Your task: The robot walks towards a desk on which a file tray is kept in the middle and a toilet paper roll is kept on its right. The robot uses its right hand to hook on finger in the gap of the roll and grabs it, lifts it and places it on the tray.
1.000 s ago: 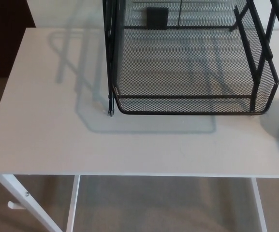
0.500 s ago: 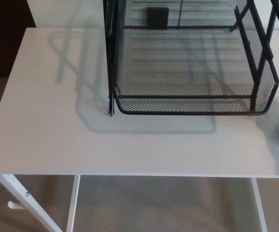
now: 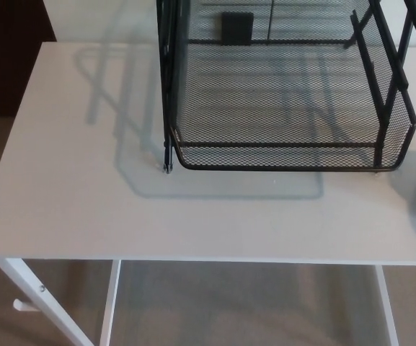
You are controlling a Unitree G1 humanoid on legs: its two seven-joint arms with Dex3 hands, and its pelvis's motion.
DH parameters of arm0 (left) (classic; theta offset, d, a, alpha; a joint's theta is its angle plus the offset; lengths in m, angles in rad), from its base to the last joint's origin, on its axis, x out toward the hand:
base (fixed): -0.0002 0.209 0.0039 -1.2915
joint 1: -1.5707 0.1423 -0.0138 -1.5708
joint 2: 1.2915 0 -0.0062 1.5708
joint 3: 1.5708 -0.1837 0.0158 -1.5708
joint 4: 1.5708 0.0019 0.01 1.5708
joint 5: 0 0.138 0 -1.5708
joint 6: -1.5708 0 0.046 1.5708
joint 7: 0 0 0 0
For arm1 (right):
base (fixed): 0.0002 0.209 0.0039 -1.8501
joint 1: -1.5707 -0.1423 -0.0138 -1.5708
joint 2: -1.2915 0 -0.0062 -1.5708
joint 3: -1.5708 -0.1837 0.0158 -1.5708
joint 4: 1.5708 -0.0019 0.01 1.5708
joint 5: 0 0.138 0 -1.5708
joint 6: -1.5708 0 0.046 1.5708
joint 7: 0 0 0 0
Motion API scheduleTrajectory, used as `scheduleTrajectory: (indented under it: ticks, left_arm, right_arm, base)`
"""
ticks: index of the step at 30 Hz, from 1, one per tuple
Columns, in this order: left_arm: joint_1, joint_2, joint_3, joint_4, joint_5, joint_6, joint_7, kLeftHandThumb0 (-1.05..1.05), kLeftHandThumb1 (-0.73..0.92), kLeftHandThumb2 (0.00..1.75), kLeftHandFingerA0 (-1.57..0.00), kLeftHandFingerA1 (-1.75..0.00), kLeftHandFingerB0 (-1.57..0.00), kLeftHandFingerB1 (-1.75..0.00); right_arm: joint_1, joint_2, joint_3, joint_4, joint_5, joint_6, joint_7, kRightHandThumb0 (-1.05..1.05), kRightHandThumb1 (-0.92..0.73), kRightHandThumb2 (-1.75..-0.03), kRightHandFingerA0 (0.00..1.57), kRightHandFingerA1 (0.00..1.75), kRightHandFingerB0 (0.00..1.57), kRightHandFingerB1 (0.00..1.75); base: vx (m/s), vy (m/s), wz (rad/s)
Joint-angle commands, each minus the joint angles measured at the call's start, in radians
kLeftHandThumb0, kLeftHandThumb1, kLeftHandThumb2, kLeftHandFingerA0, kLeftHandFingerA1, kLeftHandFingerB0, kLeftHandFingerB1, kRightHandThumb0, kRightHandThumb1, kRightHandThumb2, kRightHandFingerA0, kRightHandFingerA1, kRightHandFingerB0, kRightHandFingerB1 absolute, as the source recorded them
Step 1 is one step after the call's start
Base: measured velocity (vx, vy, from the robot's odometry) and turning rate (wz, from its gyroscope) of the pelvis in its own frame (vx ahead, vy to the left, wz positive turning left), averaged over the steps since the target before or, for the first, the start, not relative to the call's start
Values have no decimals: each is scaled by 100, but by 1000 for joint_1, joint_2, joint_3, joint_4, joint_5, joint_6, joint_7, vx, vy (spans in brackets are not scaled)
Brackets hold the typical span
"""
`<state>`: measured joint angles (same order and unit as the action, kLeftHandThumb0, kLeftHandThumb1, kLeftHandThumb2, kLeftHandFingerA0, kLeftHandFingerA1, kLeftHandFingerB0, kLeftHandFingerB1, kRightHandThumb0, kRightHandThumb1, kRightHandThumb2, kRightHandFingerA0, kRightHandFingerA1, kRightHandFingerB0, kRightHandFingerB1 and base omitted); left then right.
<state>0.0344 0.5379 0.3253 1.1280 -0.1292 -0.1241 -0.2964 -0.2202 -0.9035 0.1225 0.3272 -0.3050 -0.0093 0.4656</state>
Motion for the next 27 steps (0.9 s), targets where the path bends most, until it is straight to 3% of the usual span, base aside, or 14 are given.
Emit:
scheduleTrajectory:
  ticks: [1, 5, 6, 7, 8, 9, 12, 13, 14, 15, 18, 19, 24, 27]
  left_arm:
    - [-14, 23, -7, 14, 10, 4, 9, -90, 62, 108, -35, -72, -9, -58]
    - [-24, 20, -4, 22, 4, 9, 9, -91, 61, 104, -40, -76, -14, -61]
    - [-24, 20, -5, 18, 5, 12, 10, -93, 83, 65, -38, -80, -12, -61]
    - [-24, 19, -3, 20, 1, 15, 5, -92, 62, 107, -36, -72, -10, -58]
    - [-25, 19, -1, 21, -1, 16, 2, -92, 62, 107, -36, -72, -10, -58]
    - [-23, 20, -3, 20, 1, 13, 0, -93, 63, 107, -36, -73, -9, -58]
    - [-27, 17, -12, 8, 9, 18, 2, -91, 63, 107, -38, -74, -11, -59]
    - [-24, 18, -15, 5, 11, 12, 2, -92, 84, 65, -38, -80, -9, -61]
    - [-20, 18, -18, 3, 14, 4, 3, -92, 84, 65, -38, -80, -9, -61]
    - [-26, 20, -18, -2, 13, 9, -1, -91, 62, 106, -41, -77, -13, -61]
    - [-23, 20, -23, -5, 15, 9, 3, -92, 62, 105, -43, -77, -15, -61]
    - [-27, 25, -26, -14, 17, 14, 3, -93, 84, 65, -39, -81, -13, -63]
    - [-45, 31, -33, 11, 16, 13, -1, -89, 85, 66, -40, -77, -17, -59]
    - [-45, 32, -36, 17, 16, 6, -6, -90, 85, 66, -40, -77, -17, -60]
  right_arm:
    - [-13, 17, 59, 73, -74, -18, -9, -45, -47, -72, 34, 53, 17, 39]
    - [-33, 24, 105, 93, -128, -35, -63, -41, -62, -60, 72, 60, 28, 30]
    - [-35, 40, 129, 93, -179, -48, -136, -33, -64, -59, 96, 82, 41, 33]
    - [-40, 63, 157, 106, -229, -66, -220, -20, -66, -60, 84, 126, 53, 37]
    - [-42, 71, 166, 112, -243, -73, -247, -20, -66, -60, 84, 126, 53, 37]
    - [-44, 75, 174, 114, -253, -69, -259, -17, -70, -62, 73, 150, 58, 39]
    - [-50, 100, 206, 113, -284, -20, -276, -21, -63, -62, 78, 153, 71, 45]
    - [-57, 109, 222, 124, -301, -21, -294, -16, -64, -60, 77, 152, 79, 47]
    - [-61, 112, 231, 128, -308, -21, -296, -16, -64, -60, 77, 152, 79, 47]
    - [-70, 115, 233, 144, -292, -34, -282, -18, -63, -60, 76, 150, 83, 50]
    - [-73, 131, 264, 149, -323, -8, -300, -20, -61, -60, 79, 145, 96, 60]
    - [-68, 135, 272, 150, -342, -3, -334, -20, -62, -61, 85, 141, 99, 63]
    - [-42, 143, 291, 197, -373, -34, -458, -16, -76, -66, 79, 170, 72, 147]
    - [-27, 152, 307, 238, -409, -56, -584, -16, -78, -62, 73, 175, 63, 151]
  base:
    - [0, 0, 0]
    - [0, 0, 0]
    - [0, 0, 0]
    - [0, 0, 0]
    - [0, 0, 0]
    - [0, 0, 0]
    - [0, 0, 0]
    - [0, 0, 0]
    - [0, 0, 0]
    - [0, 0, 0]
    - [0, 0, 0]
    - [0, 0, 0]
    - [0, 0, 0]
    - [0, 0, 0]
